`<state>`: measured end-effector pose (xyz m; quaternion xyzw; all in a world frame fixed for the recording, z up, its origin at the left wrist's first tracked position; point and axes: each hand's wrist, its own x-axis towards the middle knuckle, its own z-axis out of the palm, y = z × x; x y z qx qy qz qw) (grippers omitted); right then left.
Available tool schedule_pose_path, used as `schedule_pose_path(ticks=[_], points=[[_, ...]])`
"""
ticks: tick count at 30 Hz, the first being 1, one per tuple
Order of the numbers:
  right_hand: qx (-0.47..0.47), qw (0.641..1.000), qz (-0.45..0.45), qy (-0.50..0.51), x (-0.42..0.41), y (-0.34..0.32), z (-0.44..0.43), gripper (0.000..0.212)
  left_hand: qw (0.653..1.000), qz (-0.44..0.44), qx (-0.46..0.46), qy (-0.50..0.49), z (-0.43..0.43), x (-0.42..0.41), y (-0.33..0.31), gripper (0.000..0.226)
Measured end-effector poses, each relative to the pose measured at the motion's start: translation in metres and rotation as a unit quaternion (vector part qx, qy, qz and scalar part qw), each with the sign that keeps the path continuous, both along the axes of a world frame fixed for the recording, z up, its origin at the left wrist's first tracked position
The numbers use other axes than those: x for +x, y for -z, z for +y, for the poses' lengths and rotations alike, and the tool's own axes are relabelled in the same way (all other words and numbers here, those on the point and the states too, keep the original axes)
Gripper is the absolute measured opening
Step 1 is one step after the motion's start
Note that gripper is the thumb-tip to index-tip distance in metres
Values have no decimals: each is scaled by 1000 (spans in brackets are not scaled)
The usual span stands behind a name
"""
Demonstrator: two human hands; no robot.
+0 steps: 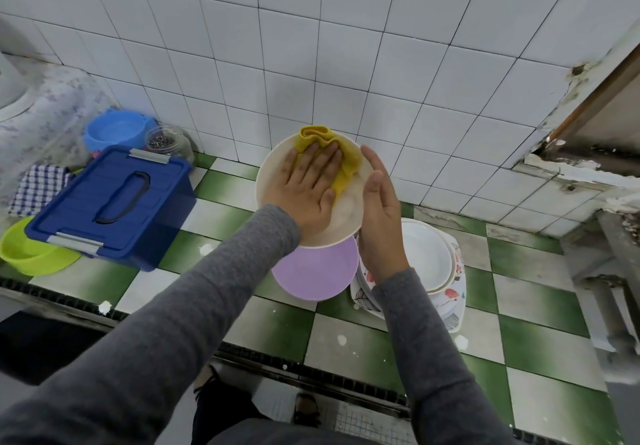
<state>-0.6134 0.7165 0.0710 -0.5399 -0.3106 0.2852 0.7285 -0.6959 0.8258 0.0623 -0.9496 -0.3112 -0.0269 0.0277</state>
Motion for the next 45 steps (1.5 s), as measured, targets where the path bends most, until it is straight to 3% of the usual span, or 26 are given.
schedule_pose_path(ticks=[5, 9, 14, 18, 25, 29, 31, 33, 34, 37, 38, 42, 45], points=[[-4, 999, 31, 24, 2, -4, -1, 40, 995, 44, -67, -54, -5, 3, -5, 62], [-8, 998, 22, 51, 8, 6, -6, 36, 983, 75, -167, 10, -11, -5, 3, 59], [-25, 997, -17, 67, 20, 9, -7, 30, 938, 36, -339, 69, -27, -14, 4, 57], [-48, 996, -26, 67, 31, 9, -3, 33, 942, 5, -311, 127, -39, -18, 1, 72], [-42, 991, 115, 50, 43, 4, -4, 34, 954, -87, -248, 148, -32, -21, -12, 59], [-80, 983, 162, -6, 53, 1, -5, 50, 946, -149, -241, 155, -34, -21, -28, 54], [-133, 974, 174, -56, 60, -3, -8, 42, 932, -189, -272, 145, -33, -21, -30, 51], [-218, 961, 154, -71, 64, -9, -12, 34, 902, -238, -341, 114, -35, -22, -29, 47], [-253, 954, 145, -69, 64, -10, -14, 34, 870, -280, -397, 89, -37, -22, -30, 44], [-321, 941, 80, -75, 61, -10, -20, 33, 720, -427, -547, 10, -38, -23, -35, 33], [-323, 941, 64, -76, 60, -8, -23, 33, 688, -454, -566, -10, -36, -24, -36, 31], [-185, 972, 103, -106, 59, 8, -30, 43, 598, -513, -614, -42, -27, -28, -38, 28], [-78, 968, 202, -131, 49, 15, -30, 49, 535, -537, -649, -67, -20, -29, -37, 34]])
